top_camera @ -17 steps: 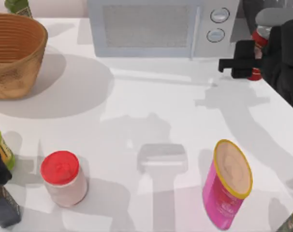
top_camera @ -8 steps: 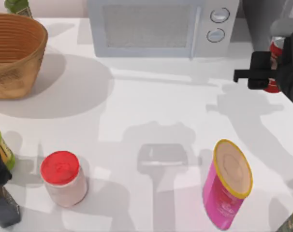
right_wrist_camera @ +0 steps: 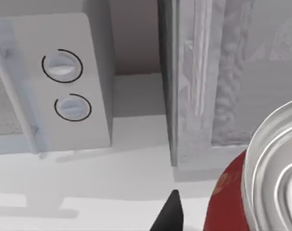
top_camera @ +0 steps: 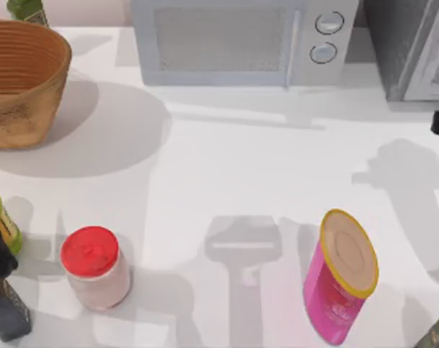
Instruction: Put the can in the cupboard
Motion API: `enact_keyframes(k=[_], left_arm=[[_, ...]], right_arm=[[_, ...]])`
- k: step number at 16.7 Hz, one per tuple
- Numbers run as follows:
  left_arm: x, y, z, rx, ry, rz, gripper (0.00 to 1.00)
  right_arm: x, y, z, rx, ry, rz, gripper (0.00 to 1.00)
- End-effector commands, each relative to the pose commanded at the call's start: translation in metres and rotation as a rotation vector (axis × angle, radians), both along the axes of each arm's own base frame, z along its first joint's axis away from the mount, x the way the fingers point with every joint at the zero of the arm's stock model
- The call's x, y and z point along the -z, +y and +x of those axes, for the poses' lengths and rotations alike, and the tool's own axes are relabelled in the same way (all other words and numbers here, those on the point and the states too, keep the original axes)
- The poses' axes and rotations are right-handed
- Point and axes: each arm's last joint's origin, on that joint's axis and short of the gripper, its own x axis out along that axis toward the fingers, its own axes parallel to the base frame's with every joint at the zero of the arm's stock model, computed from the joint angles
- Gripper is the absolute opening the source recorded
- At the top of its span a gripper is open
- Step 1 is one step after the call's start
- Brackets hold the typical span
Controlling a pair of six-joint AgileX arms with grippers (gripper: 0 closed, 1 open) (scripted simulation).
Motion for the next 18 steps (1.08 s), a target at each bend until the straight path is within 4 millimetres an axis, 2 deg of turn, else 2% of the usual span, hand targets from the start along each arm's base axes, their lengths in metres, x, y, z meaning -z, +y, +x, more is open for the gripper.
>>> enact_keyframes(k=[4,8,13,18], left_arm=[[0.0,0.0,0.0,0.0,0.0,0.0,1.0],[0.0,0.0,0.0,0.0,0.0,0.0,1.0],[0.0,0.0,0.0,0.0,0.0,0.0,1.0],[0.0,0.0,0.0,0.0,0.0,0.0,1.0]], right_arm=[[0.002,-0.034,-0.06,0.005,-0.174,0.004,0.0],[0.034,-0.051,-0.102,-0.005,-0.304,-0.023,0.0],[0.08,-0.058,-0.114,-0.031,-0.335,-0.054,0.0],[0.085,-0.058,-0.114,-0.035,-0.335,-0.057,0.0]])
